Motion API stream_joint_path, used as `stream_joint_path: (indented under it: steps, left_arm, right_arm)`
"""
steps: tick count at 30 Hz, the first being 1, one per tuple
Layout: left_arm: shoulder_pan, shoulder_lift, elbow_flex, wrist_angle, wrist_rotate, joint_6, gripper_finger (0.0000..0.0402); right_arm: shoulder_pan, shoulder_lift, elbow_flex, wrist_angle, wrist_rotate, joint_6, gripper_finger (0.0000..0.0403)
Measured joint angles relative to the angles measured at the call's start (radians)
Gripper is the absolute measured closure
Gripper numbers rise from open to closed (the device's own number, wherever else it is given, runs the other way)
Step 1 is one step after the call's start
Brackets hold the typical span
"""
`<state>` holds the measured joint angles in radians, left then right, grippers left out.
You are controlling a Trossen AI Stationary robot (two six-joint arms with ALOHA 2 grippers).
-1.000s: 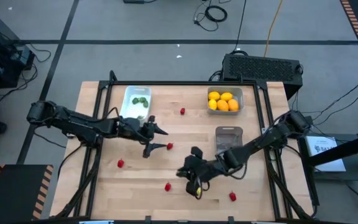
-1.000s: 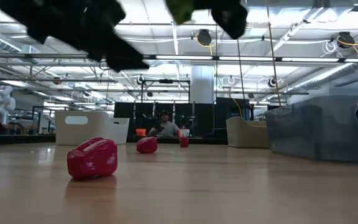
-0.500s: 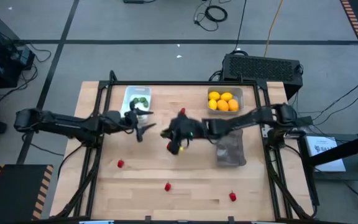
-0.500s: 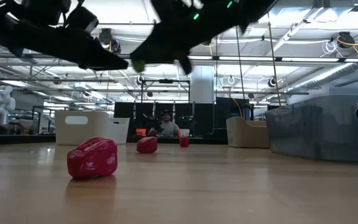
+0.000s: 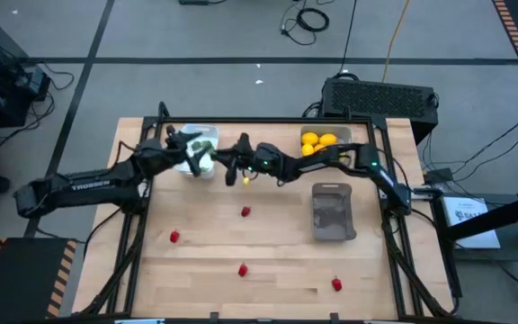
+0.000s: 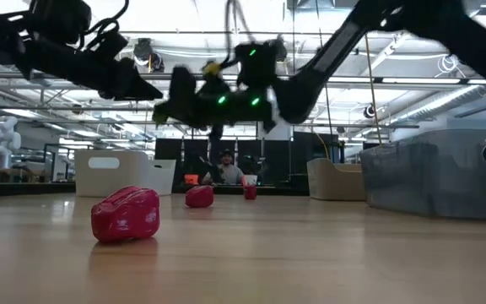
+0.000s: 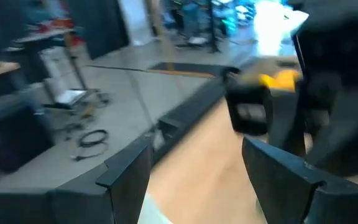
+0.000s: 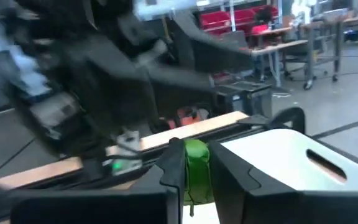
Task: Sort produce into baskets
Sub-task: Put the green chili pepper into the white bin, then put the red chili pepper into the black bin
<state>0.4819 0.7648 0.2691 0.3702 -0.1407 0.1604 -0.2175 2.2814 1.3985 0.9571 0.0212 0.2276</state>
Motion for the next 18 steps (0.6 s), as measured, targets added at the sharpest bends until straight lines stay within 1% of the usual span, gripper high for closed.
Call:
stream_joint_path:
  steps: [5, 8, 11, 13, 15, 18]
  left_arm:
    - [0.112, 0.0, 0.0, 0.051, -0.064, -0.021, 0.0144]
    - [0.176, 0.009, 0.0, 0.04, -0.065, -0.04, 0.0144]
    - [0.221, 0.03, 0.0, 0.024, 0.006, -0.076, 0.0144]
    - [0.236, 0.045, 0.0, 0.024, 0.055, -0.085, 0.0144]
    - [0.242, 0.059, 0.0, 0.028, 0.075, -0.096, 0.0144]
    - [0.246, 0.065, 0.0, 0.043, 0.081, -0.096, 0.0144]
  right_arm:
    - [-0.032, 0.154, 0.205, -0.095, 0.003, 0.043, 0.0356]
    - [-0.039, 0.205, 0.318, -0.202, 0.001, 0.042, 0.0355]
    - [-0.039, 0.226, 0.407, -0.358, 0.003, 0.004, 0.0348]
    - [-0.038, 0.227, 0.456, -0.49, 0.014, -0.05, 0.0336]
    - [-0.038, 0.227, 0.497, -0.583, 0.035, -0.083, 0.0319]
    - [-0.038, 0.227, 0.549, -0.681, 0.031, -0.098, 0.0289]
